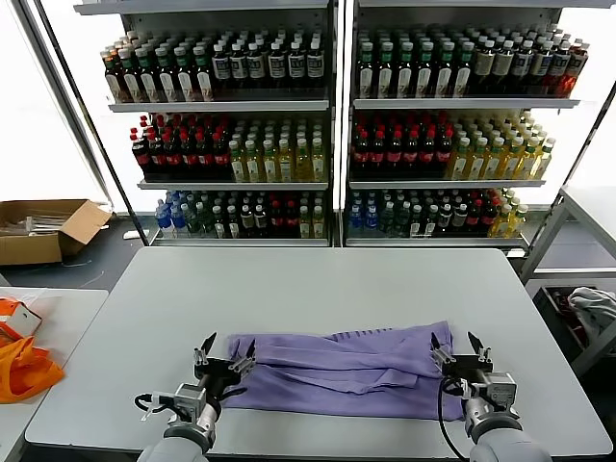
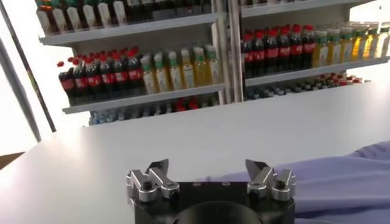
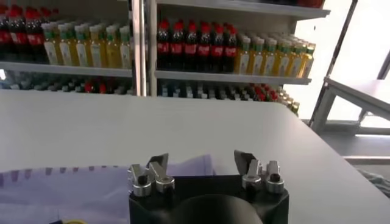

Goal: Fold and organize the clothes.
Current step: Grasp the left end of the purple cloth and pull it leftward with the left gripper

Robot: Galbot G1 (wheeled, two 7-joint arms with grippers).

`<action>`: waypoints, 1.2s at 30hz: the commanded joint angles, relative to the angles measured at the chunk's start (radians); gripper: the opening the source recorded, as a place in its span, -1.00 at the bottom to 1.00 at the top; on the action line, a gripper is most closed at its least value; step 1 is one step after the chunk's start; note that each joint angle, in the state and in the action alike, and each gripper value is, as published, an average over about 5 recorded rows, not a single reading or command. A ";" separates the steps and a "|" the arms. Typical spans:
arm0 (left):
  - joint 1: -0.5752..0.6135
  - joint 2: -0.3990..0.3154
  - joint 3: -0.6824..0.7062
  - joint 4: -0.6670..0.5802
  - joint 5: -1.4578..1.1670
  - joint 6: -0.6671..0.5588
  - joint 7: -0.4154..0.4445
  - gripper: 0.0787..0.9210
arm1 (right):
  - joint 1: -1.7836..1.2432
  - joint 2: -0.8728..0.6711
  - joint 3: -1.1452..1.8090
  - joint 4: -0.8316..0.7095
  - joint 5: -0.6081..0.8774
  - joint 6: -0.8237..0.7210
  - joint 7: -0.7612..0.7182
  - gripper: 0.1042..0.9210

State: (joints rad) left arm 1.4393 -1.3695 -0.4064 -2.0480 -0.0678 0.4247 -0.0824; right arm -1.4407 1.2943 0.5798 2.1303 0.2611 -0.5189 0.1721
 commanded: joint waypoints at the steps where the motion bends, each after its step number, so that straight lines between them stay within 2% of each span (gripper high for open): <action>1: 0.024 -0.036 -0.036 0.012 -0.134 0.036 -0.041 0.75 | 0.011 -0.008 -0.001 0.035 0.027 0.013 0.010 0.74; 12: 0.013 -0.046 -0.035 0.053 -0.197 0.048 -0.048 0.76 | -0.002 -0.008 -0.016 0.028 0.023 0.031 0.012 0.76; 17: 0.003 -0.045 -0.035 0.078 -0.200 0.048 -0.046 0.64 | -0.007 -0.009 -0.018 0.028 0.023 0.031 0.013 0.76; 36: 0.033 -0.036 -0.026 0.074 -0.182 0.074 0.003 -0.62 | -0.002 -0.003 -0.014 0.017 0.027 0.037 0.014 0.76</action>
State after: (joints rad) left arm 1.4616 -1.4026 -0.4318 -1.9807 -0.2440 0.4909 -0.0911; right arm -1.4440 1.2918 0.5632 2.1500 0.2862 -0.4845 0.1850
